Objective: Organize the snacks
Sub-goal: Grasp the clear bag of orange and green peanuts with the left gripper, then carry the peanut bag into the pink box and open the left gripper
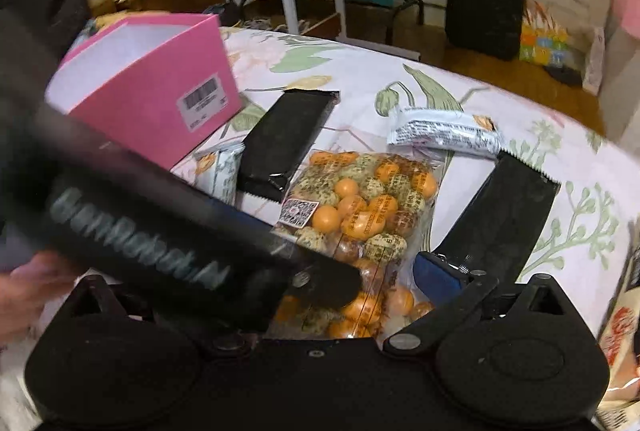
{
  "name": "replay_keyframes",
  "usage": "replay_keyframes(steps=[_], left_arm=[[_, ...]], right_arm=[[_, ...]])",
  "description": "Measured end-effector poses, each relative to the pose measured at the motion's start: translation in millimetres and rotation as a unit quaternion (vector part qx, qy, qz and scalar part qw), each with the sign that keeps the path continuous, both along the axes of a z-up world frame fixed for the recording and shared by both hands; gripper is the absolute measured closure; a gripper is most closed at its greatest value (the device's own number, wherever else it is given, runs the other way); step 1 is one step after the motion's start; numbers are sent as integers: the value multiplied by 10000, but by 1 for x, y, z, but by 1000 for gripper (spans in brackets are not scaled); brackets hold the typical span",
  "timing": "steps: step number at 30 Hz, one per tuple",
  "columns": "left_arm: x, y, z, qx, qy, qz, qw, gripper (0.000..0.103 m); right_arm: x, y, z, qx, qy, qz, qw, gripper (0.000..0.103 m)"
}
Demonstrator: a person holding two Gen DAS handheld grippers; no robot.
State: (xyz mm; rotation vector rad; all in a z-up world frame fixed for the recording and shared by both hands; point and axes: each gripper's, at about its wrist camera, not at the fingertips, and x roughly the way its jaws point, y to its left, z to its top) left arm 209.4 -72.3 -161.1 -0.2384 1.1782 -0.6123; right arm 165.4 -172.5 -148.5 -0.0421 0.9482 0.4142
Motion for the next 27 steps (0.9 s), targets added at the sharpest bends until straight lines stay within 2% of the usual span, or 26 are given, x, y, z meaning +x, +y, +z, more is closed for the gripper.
replay_keyframes(steps=[2,4,8,15,19,24,27], left_arm=[[-1,2,1,-57,32,30,10000,50],[-1,3,4,-86,62,-23,9999,50],[-9,-2,15,91,0,-143,9999,49],[-33,5,41,287,-68,-294,9991,48],[-49,12,48,379,116,-378,9985,48],[-74,22,60,693,313,-490,9959,48],[-86,32,68,660,395,-495,9958,48]], right_arm=[[-1,-4,2,108,-68,-27,9999,13],[-4,-7,6,274,-46,-89,9996,16],[-16,0,15,136,-240,-116,9996,22],[-39,6,34,335,-319,-371,9982,23],[-57,14,40,479,-106,-505,9975,23],[-83,24,45,769,-5,-527,9956,23],[-95,29,52,901,56,-542,9944,22]])
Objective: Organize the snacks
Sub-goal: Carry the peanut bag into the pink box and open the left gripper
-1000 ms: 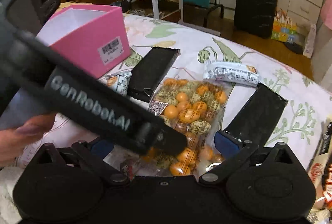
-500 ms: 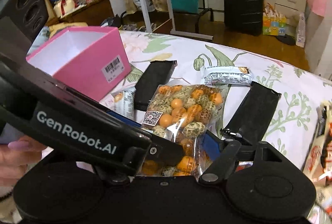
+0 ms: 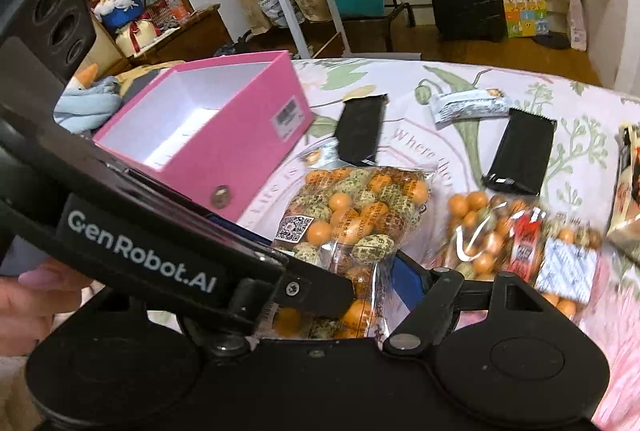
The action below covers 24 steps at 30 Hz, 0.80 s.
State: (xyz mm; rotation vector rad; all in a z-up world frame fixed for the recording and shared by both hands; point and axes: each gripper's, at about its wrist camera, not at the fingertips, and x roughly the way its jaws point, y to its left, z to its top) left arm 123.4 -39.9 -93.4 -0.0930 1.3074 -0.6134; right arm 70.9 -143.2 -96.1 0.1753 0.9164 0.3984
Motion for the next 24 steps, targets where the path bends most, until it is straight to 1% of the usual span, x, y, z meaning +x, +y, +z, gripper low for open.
replay_keyframes(steps=[3,6,12,18,22,24], left_arm=[[-10,14,6,-115,53,2,9999,47],[-21,31,9,-246,128,112,9996,47],[-41,65,22,-348,147,323,9988,47],[-49,102,43,-466,-62,577,9972,47],[-46,135,61,-562,-288,808,9947,46],[-42,156,68,-707,-345,987,9920,46]], right_arm=[[-10,10,10,-28,-12,127,9999,22],[-18,21,17,-42,13,257,9997,22],[-27,51,32,-203,93,566,9981,22],[-29,85,53,-295,-87,680,9972,22],[-17,112,68,-259,-192,799,9963,22],[-8,125,75,-207,-229,832,9961,23]])
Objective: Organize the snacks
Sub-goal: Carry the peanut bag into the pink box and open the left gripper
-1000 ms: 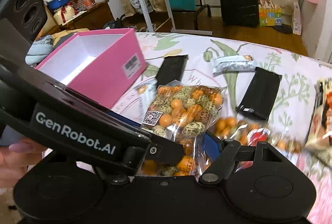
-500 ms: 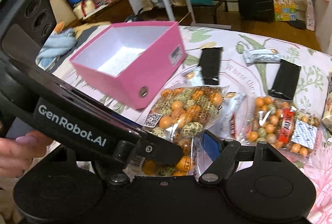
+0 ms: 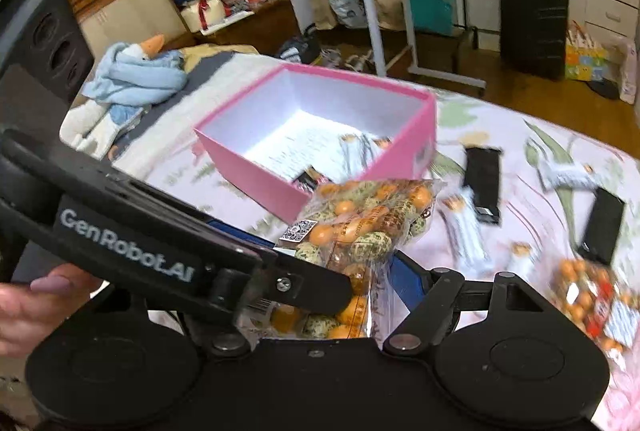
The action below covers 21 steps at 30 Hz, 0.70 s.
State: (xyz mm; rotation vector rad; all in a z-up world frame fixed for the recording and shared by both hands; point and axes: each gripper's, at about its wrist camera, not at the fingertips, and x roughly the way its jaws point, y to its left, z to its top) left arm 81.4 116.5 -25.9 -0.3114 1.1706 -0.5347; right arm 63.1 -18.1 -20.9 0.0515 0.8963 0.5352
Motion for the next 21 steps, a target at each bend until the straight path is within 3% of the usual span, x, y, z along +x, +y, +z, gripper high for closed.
replay_keyframes(steps=[4,9,16,21], left_arm=[[6,34,3,-550,81,267,9981,46],[12,53,4,-887,49,339,9955,46],[18,63,23,-887,-298,350,9950,46],[46,74,29,-609,-363,574,9958,45]], right_arm=[[6,26,14,-172,-365,100,9991,24],[9,45,26,-444,-565,91,9974,26],[12,58,46,-555,-876,119,9945,28],[48,68,42,-321,-963,281,9944,28]])
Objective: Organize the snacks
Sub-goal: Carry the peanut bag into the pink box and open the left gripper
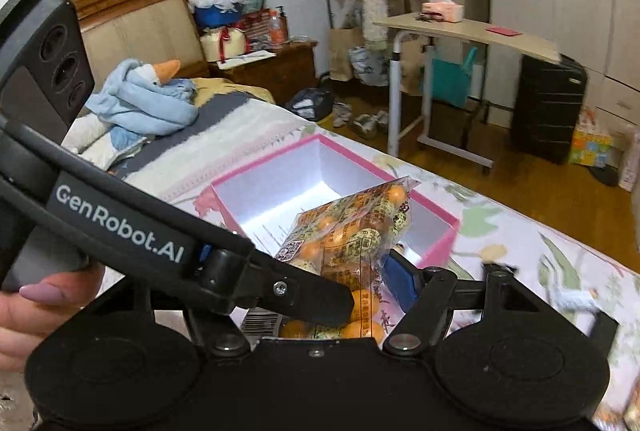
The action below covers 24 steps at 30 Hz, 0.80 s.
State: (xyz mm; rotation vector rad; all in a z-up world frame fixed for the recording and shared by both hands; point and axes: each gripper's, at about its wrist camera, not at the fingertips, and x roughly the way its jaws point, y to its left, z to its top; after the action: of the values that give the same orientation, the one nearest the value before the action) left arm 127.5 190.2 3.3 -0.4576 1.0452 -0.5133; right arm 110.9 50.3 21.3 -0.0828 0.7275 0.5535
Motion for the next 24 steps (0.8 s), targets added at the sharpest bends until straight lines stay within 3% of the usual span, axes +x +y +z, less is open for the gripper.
replay_keyframes(steps=[8,14,18,22,24], left_arm=[[70,29,-37,478,308,950,9939,45],[111,46,-81,465,748,1357,9868,45],[117,42,-99,768,691,1593,9818,43],[104,34,-94,1369,416,1332,9807,43],[95,33,-88,1453,331,1315,9800,43]], right_arm=[[103,28,-41,-9,410,1208,9918,28],[152,48,-78,-189,868,1669,9820,28],[163,62,-100,-604,991,1913,9746,27],[139,71,-103,-1602,452,1533,9741,28],[123,70,-95,-1650,314,1677,9714,28]])
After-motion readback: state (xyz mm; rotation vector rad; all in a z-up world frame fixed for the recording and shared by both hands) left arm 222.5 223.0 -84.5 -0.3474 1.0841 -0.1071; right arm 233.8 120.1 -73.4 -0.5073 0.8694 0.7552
